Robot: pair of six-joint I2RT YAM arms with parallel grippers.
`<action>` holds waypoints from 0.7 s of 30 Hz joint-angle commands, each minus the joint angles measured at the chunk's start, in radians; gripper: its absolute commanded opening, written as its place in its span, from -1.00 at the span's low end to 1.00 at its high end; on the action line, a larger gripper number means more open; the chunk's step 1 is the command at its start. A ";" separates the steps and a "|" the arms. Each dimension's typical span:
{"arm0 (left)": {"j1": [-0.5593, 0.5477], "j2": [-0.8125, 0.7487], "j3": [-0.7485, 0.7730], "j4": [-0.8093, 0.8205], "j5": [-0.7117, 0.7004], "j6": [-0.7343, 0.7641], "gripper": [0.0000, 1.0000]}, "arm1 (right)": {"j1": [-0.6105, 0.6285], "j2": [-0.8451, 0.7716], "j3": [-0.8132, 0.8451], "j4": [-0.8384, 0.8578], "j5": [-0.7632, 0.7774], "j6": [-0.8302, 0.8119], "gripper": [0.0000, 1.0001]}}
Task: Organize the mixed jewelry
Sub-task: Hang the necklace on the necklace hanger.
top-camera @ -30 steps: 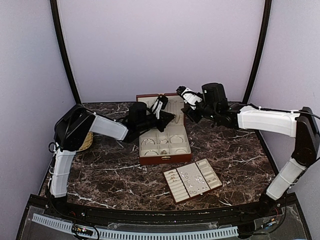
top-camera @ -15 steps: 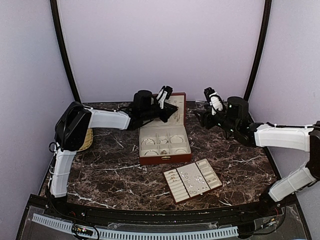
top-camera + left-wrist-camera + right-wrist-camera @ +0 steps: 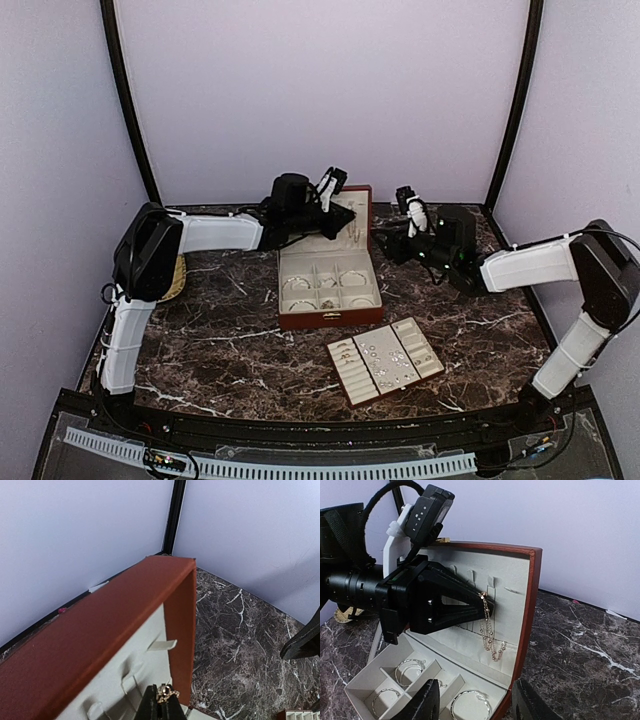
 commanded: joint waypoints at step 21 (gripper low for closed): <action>0.006 -0.004 0.061 -0.030 0.028 -0.022 -1.00 | -0.016 0.360 0.374 -0.065 0.009 -0.120 -0.42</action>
